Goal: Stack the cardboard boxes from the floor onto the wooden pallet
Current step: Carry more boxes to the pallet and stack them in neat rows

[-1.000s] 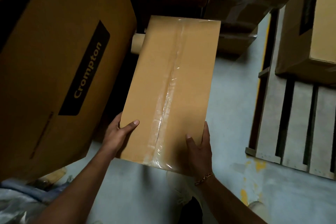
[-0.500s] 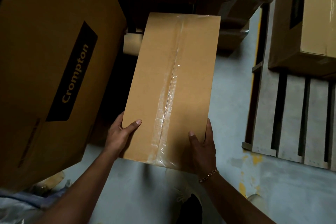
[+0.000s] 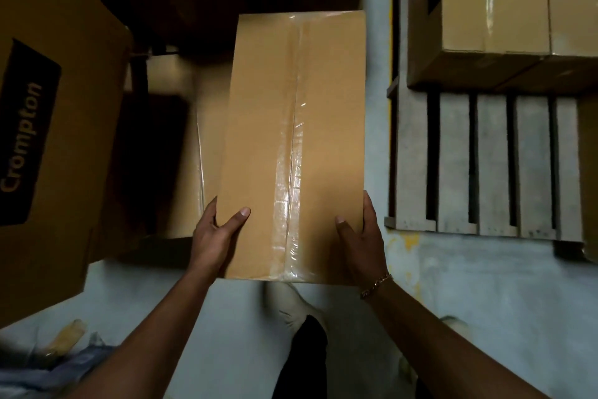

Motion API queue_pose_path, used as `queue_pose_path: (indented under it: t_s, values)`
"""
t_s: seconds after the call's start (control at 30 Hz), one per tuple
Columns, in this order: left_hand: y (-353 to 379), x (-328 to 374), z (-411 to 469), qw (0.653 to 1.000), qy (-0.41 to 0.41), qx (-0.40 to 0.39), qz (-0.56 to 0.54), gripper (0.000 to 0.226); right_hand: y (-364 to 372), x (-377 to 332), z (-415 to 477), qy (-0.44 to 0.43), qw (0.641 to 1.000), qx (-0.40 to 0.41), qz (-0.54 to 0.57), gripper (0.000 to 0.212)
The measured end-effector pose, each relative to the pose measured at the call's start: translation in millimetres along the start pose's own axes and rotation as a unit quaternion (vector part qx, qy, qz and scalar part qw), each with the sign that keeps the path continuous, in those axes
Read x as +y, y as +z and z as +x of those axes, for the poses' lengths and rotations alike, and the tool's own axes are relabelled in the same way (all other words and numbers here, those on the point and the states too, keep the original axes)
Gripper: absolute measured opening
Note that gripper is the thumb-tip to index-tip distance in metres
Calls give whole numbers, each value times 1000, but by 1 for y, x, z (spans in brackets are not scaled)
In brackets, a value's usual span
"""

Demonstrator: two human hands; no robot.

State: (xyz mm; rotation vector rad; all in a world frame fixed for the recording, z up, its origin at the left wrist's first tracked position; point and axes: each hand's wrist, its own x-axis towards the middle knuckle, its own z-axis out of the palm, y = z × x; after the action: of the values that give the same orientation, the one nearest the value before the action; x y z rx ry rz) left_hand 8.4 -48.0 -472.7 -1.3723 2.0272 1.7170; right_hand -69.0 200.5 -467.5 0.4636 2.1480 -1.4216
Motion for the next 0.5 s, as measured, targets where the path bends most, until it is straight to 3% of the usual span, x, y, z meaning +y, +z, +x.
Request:
queue_pose_path:
  t_s: [0.3, 0.5]
  values:
    - [148, 14, -74, 999, 7, -41, 13, 43, -155, 59, 5, 29, 998, 45, 27, 73]
    - [268, 10, -131, 996, 15, -76, 46, 58, -284, 107, 4, 65, 993, 79, 58, 73]
